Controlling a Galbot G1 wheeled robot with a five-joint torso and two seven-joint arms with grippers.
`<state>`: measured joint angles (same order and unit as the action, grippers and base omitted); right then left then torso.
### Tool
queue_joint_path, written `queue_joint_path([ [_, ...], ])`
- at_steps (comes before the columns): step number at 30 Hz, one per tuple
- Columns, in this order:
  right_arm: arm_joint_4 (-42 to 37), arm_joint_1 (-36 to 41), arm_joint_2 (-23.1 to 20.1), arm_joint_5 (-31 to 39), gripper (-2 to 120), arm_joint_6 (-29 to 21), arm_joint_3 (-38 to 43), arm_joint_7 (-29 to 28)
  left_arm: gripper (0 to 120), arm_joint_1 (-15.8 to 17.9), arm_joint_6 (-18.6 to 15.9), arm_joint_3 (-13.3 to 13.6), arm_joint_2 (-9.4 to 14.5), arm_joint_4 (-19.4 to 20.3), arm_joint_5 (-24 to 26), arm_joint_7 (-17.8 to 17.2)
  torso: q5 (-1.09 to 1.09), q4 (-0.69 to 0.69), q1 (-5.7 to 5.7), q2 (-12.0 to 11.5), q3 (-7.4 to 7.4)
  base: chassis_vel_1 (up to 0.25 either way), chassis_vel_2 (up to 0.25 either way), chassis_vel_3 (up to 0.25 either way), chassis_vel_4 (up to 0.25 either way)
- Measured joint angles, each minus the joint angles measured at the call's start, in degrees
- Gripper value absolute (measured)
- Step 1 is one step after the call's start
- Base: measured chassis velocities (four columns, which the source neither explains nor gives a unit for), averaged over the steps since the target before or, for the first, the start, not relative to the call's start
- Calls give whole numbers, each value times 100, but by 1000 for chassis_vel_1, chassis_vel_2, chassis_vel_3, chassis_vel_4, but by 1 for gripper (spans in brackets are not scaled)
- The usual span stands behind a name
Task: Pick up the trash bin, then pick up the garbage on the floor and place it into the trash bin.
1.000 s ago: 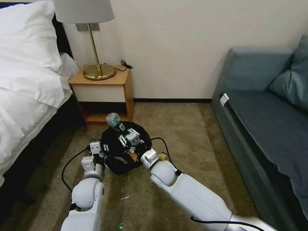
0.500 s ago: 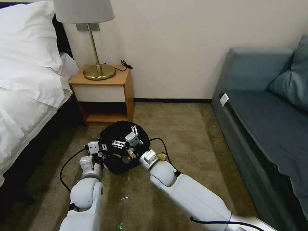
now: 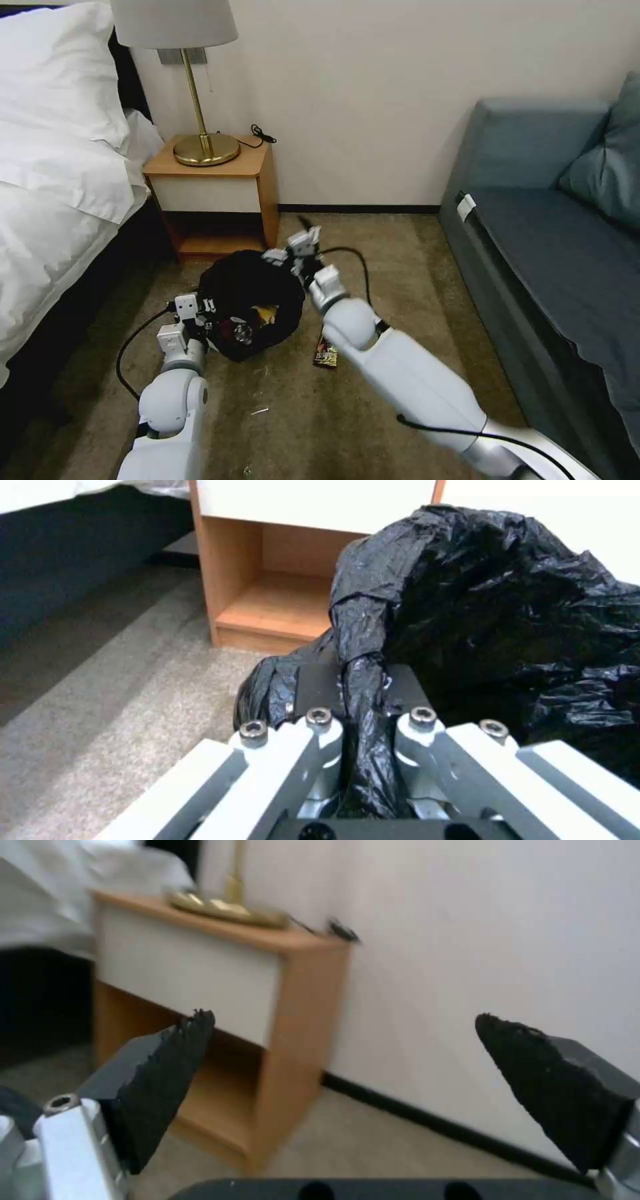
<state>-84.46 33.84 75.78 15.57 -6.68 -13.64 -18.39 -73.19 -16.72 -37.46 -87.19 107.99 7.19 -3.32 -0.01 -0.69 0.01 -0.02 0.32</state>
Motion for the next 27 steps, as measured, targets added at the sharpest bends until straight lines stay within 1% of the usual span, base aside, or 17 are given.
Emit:
queue_joint_path([
  [1, 0, 0, 0, 0, 100, 0, 0, 0, 4, 0, 0, 0, 0, 0, 0, 0, 0, 0, 0, 0, 0, 0, 0, 0, 0],
  [2, 51, -1, -24, 190, 100, -221, 58, -124, 4, 7, 1, -51, 26, 2, 37, 4, 0, -1, 0, 0, 0, 0, 0, 0, 0],
  [3, 51, -1, -24, 190, 100, -221, 58, -124, 4, 7, 1, -51, 26, 2, 37, 4, 0, -1, 0, 0, 0, 0, 0, 0, 0],
  [4, 83, 18, -45, 527, 100, -490, 93, -267, 4, 36, -3, -110, 59, 2, 87, 9, 0, 0, 0, 0, 0, 0, 0, 0, 0],
  [5, 83, 18, -45, 527, 100, -490, 93, -267, 4, 36, -3, -110, 59, 2, 87, 9, 0, 0, 0, 0, 0, 0, 0, 0, 0],
  [6, 136, 58, -58, 736, 100, -716, 106, -376, 4, 67, -21, -172, 82, 1, 117, 19, 0, 0, 0, 0, 0, 0, 0, 0, 0],
  [7, 174, 92, -66, 832, 100, -821, 107, -413, 4, 91, -38, -199, 100, -5, 142, 21, 1, 0, 0, 0, 0, 0, 0, 0, 0],
  [8, 174, 92, -66, 832, 100, -821, 107, -413, 4, 91, -38, -199, 100, -5, 142, 21, 1, 0, 0, 0, 0, 0, 0, 0, 0],
  [11, 281, 221, -45, 1355, 100, -1389, 103, -631, 4, 150, -85, -216, 152, -39, 196, 11, 0, -1, 0, 0, 0, 0, 0, 0, 0],
  [12, 281, 221, -45, 1355, 100, -1389, 103, -631, 4, 150, -85, -216, 152, -39, 196, 11, 0, -1, 0, 0, 0, 0, 0, 0, 0],
  [13, 330, 274, -5, 1573, 100, -1643, 111, -748, 4, 161, -102, -207, 158, -39, 202, 1, 0, 0, 0, 0, 0, 0, 0, 0, 0],
  [14, 403, 334, 37, 1676, 100, -1780, 137, -799, 4, 172, -121, -187, 159, -34, 202, -10, 0, 1, 0, 0, 0, 0, 0, 0, 0],
  [18, 537, 408, 84, 1677, 100, -1902, 178, -792, 4, 189, -140, -157, 154, -20, 201, -22, 0, 1, 0, 0, 0, 0, 0, 0, 0],
  [20, 750, 515, 138, 1632, 100, -2062, 190, -711, 4, 189, -147, -85, 115, 36, 169, -31, 0, 0, 0, 0, 0, 0, 0, 0, 0],
  [27, 1072, 619, 225, 1643, 100, -2150, 195, -679, 4, 76, -145, 27, 37, 147, 66, -30, 0, 0, 0, 0, 0, 0, 0, 0, 0],
])
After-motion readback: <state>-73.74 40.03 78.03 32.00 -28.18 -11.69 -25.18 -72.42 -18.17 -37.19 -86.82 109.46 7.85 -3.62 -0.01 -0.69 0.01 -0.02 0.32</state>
